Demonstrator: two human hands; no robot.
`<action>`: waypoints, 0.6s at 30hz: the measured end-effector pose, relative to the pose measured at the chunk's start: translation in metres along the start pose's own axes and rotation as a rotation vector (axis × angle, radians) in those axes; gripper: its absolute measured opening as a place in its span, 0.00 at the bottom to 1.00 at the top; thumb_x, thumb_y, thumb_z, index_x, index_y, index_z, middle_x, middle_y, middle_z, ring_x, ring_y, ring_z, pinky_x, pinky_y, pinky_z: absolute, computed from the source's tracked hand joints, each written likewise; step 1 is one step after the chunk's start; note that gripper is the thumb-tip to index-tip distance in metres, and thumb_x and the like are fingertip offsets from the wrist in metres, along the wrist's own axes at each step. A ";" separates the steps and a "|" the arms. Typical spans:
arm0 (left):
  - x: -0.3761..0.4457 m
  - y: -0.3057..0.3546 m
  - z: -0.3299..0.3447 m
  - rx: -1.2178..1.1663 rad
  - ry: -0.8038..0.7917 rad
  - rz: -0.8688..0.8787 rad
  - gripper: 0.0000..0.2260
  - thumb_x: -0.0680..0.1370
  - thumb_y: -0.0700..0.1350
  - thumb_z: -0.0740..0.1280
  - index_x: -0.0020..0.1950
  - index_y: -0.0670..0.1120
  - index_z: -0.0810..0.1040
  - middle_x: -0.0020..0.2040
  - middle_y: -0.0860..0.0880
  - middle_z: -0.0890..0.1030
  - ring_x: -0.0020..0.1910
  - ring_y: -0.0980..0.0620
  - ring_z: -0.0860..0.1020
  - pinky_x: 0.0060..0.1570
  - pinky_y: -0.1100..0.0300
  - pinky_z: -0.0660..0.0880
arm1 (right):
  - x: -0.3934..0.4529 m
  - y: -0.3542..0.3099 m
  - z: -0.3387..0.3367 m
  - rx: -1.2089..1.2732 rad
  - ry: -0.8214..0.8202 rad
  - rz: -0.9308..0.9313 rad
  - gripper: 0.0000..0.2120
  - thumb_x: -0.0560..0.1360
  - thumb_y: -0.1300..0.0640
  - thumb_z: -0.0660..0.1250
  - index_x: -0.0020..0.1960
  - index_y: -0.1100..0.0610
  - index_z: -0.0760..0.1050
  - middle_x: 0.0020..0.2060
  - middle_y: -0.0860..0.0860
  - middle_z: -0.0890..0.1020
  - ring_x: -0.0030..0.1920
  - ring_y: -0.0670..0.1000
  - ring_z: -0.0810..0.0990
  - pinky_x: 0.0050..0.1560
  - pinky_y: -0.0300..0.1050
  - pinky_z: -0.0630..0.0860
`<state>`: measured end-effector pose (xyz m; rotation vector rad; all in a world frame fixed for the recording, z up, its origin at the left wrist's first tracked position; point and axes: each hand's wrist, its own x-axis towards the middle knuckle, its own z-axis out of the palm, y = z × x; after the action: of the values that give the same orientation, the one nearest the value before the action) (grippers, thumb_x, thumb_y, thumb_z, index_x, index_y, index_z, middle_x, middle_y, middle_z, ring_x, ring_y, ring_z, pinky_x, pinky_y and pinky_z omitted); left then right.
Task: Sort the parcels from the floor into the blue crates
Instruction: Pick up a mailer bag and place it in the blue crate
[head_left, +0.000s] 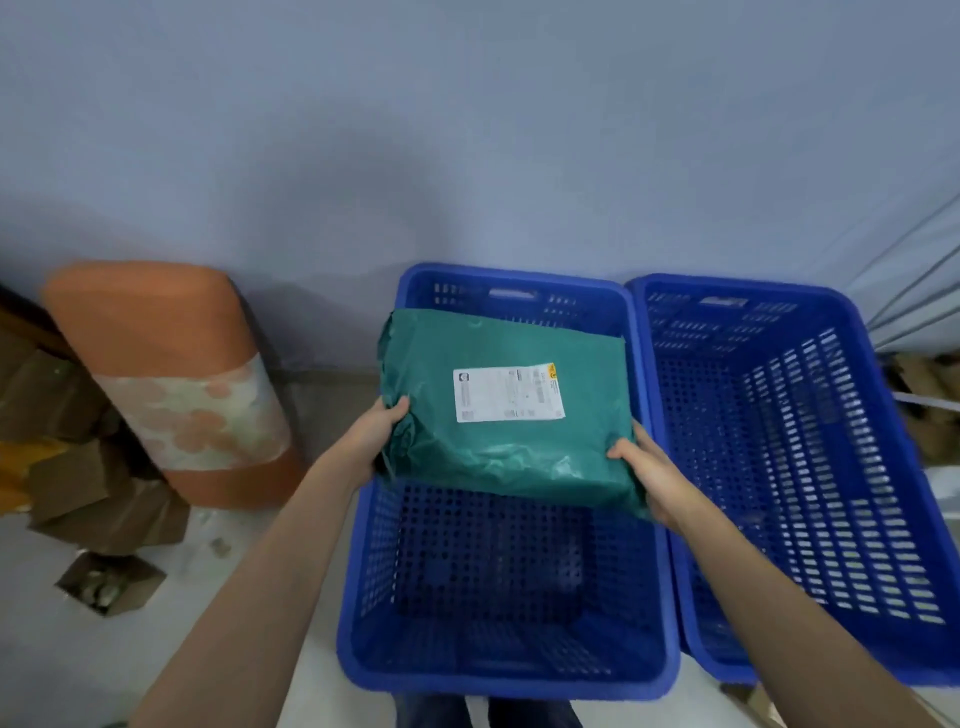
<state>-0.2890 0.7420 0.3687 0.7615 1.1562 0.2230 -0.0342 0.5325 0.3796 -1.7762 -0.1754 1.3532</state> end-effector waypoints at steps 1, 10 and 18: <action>0.010 -0.001 0.002 -0.002 -0.021 -0.004 0.21 0.81 0.50 0.59 0.74 0.51 0.62 0.63 0.48 0.76 0.47 0.52 0.79 0.38 0.58 0.77 | 0.007 0.003 0.002 -0.006 0.027 0.014 0.27 0.75 0.56 0.64 0.69 0.37 0.61 0.58 0.46 0.77 0.53 0.52 0.80 0.45 0.51 0.80; 0.106 -0.013 0.010 0.180 0.012 0.011 0.21 0.82 0.50 0.56 0.75 0.51 0.59 0.70 0.47 0.70 0.62 0.45 0.74 0.62 0.47 0.72 | 0.086 0.027 0.003 -0.140 0.145 0.014 0.35 0.70 0.47 0.73 0.72 0.43 0.60 0.59 0.45 0.76 0.54 0.47 0.79 0.57 0.54 0.78; 0.181 -0.032 0.001 0.384 0.070 0.136 0.21 0.83 0.41 0.55 0.76 0.48 0.57 0.73 0.48 0.66 0.67 0.50 0.68 0.66 0.54 0.67 | 0.188 0.034 0.011 -0.199 0.091 0.023 0.31 0.74 0.58 0.69 0.73 0.52 0.58 0.64 0.52 0.73 0.55 0.50 0.75 0.55 0.45 0.74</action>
<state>-0.2204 0.8138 0.2143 1.1812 1.2307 0.1422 0.0187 0.6260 0.2209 -2.0068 -0.2471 1.3049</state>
